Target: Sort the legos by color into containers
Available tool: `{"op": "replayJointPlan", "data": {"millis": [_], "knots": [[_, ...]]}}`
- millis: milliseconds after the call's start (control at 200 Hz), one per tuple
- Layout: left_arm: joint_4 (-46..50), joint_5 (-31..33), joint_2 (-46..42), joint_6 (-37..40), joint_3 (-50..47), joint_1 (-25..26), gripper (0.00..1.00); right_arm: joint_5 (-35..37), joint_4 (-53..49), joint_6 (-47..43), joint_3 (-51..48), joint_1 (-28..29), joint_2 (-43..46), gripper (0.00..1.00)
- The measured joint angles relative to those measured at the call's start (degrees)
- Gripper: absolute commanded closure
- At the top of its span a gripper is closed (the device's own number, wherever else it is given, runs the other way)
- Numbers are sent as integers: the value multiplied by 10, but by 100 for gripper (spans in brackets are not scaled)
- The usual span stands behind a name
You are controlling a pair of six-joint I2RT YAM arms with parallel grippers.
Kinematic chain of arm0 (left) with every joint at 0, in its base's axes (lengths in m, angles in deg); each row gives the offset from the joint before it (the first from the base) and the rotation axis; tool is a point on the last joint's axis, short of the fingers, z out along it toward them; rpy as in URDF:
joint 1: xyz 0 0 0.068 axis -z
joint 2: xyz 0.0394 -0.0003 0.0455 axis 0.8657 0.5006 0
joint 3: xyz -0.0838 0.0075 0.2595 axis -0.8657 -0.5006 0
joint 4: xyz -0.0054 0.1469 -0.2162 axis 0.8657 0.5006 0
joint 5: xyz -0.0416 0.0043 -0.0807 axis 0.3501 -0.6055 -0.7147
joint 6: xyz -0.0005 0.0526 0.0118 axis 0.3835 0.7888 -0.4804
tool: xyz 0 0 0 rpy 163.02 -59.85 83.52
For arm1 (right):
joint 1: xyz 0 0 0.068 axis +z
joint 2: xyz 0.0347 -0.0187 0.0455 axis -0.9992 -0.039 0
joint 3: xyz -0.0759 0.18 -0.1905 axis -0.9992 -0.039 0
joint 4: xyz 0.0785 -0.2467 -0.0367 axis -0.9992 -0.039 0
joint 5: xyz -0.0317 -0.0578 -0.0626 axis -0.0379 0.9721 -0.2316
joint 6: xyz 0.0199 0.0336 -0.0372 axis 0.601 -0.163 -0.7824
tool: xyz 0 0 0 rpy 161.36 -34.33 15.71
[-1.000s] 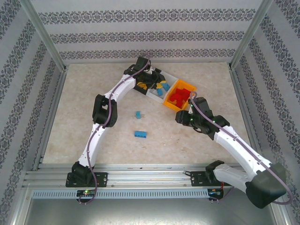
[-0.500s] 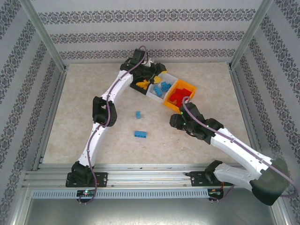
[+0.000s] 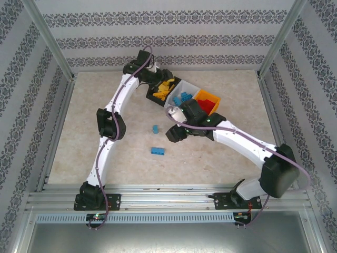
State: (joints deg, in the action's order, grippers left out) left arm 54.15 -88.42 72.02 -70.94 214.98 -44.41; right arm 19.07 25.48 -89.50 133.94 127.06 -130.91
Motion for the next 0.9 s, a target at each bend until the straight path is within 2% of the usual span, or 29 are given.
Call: {"op": "replayJointPlan", "data": {"millis": [210,415,640,899], "knots": [[89,70,-28,79,0,-15,26,-99,-37,-195,87,20,-124,42],[163,148,-88,146,-8,-19,23,-107,-68,-318,123,64,-218,41],[205,194,-141,181,-61,-32,22,-77,-76,-363,128,76,-260,41],[222,198,-141,184,-83,-53,21,-48,-81,-365,146,79,-288,42]]}}
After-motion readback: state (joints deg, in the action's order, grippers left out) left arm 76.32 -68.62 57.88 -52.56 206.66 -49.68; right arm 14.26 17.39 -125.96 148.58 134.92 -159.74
